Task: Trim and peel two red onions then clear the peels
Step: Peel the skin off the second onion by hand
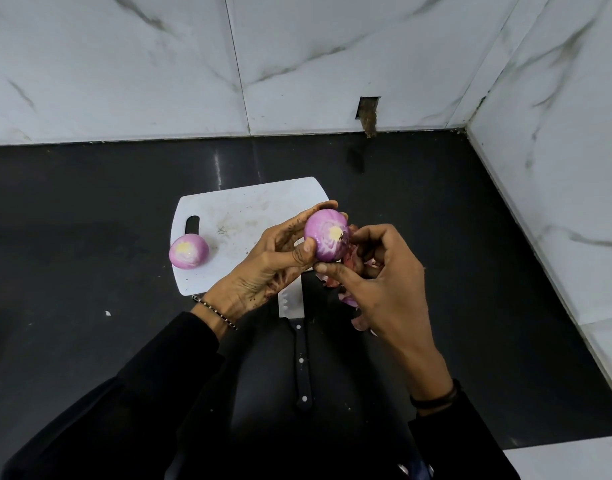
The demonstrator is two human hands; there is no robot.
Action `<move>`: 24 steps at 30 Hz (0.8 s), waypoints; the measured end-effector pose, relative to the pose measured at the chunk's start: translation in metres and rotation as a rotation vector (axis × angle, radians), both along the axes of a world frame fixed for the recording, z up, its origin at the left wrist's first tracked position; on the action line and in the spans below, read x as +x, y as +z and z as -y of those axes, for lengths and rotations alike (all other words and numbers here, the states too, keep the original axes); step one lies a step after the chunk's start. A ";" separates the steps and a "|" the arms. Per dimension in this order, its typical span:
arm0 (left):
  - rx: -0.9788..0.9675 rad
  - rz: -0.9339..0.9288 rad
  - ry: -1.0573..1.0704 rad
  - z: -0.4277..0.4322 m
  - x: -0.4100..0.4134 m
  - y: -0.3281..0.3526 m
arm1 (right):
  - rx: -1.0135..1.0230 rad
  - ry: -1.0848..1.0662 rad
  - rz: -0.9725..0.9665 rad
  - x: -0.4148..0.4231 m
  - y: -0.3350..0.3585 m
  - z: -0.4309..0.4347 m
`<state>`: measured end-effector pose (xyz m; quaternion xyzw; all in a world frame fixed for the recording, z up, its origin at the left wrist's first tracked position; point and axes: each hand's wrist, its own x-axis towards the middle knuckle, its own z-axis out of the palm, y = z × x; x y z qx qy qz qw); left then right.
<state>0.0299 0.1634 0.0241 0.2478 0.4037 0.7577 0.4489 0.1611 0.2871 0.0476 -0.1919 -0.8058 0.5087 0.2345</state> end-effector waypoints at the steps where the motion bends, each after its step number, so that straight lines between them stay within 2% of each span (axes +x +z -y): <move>1: -0.007 -0.007 0.001 0.000 0.000 0.000 | 0.003 0.002 0.007 0.000 0.000 -0.001; 15: -0.043 -0.066 -0.005 0.000 -0.002 0.005 | 0.125 0.056 -0.050 -0.003 -0.001 0.005; 19: -0.031 -0.022 -0.005 0.003 -0.001 0.006 | 0.018 0.004 -0.026 -0.002 -0.002 0.006; 24: -0.044 0.112 0.038 0.003 0.003 0.004 | 0.008 -0.003 0.038 0.000 0.006 -0.001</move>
